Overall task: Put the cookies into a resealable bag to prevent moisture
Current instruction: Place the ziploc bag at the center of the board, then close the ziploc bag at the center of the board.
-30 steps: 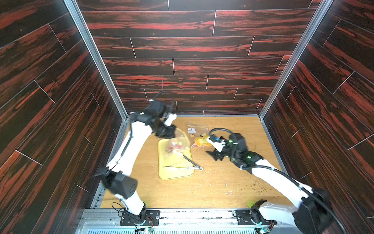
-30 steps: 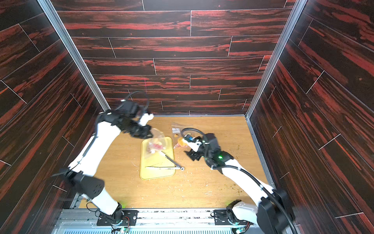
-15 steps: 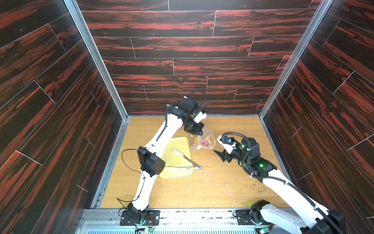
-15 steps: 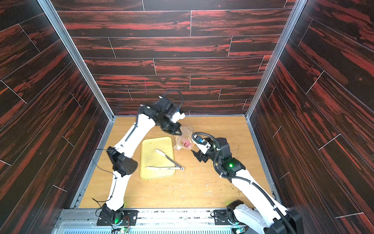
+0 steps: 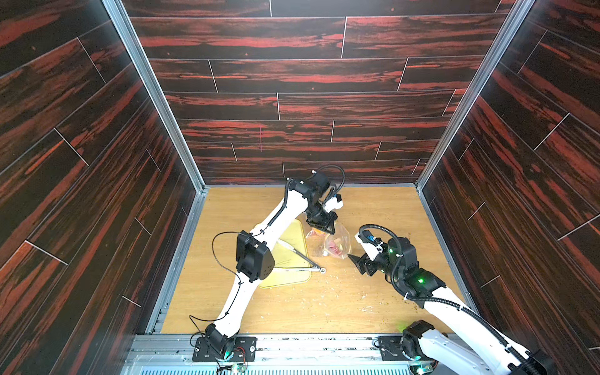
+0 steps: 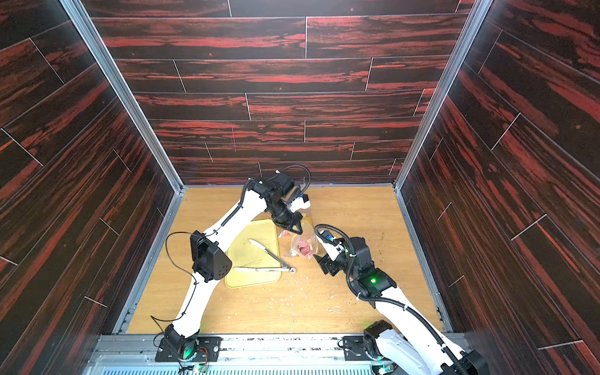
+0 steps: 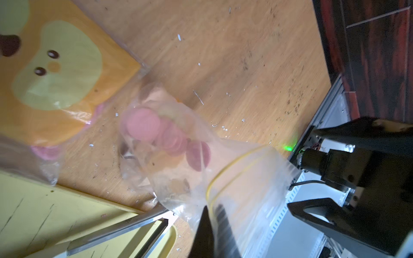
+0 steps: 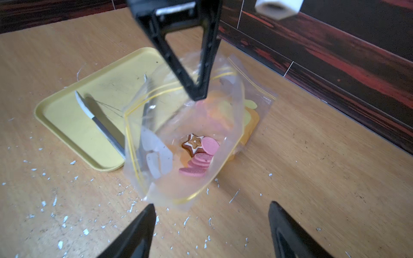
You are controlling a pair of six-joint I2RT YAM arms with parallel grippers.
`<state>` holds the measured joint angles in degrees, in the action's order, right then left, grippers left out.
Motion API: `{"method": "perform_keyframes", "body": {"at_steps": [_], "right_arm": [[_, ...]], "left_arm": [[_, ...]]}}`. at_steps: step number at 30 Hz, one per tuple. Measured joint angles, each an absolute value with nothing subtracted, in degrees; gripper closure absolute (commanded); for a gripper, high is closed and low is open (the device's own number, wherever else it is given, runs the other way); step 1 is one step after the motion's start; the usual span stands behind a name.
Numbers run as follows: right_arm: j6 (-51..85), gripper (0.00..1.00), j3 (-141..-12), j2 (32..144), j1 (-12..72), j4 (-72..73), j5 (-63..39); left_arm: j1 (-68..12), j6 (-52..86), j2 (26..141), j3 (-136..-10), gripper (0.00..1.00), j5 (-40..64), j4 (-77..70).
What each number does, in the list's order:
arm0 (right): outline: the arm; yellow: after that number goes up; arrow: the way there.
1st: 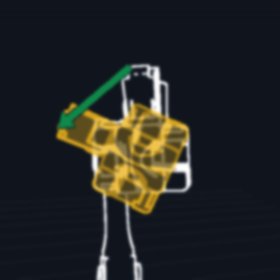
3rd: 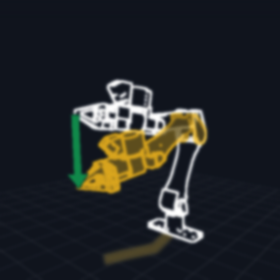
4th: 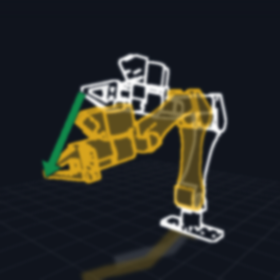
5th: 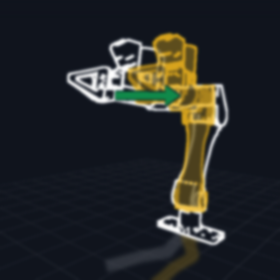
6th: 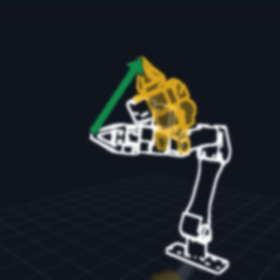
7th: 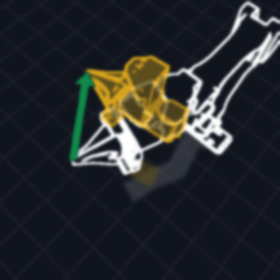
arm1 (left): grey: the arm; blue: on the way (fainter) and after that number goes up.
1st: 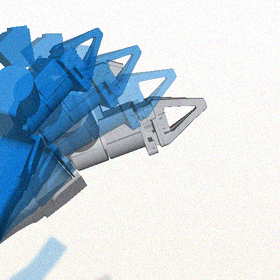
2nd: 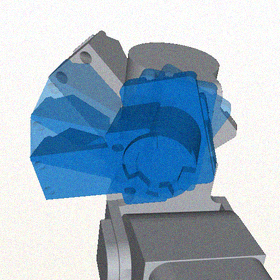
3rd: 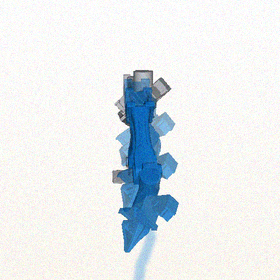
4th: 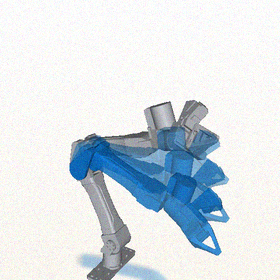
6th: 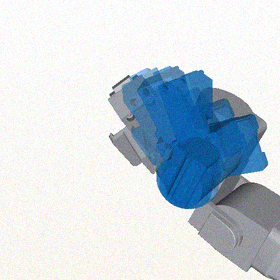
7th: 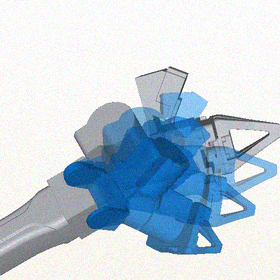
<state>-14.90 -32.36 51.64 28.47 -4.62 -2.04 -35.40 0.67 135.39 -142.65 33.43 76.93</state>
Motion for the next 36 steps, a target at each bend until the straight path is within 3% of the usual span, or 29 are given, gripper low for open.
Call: {"method": "perform_keyframes", "body": {"at_steps": [15, 36], "right_arm": [[-17.85, 0.17, -34.24, 61.69, 24.32, 4.03, 1.52], [-25.85, 0.16, -41.06, 82.28, 22.74, 14.96, -17.87]], "left_arm": [[-32.4, -6.28, 139.92, -142.74, 1.0, 32.71, 78.94], [-31.33, -10.98, 139.92, -142.82, 1.0, 34.68, 82.13]]}}
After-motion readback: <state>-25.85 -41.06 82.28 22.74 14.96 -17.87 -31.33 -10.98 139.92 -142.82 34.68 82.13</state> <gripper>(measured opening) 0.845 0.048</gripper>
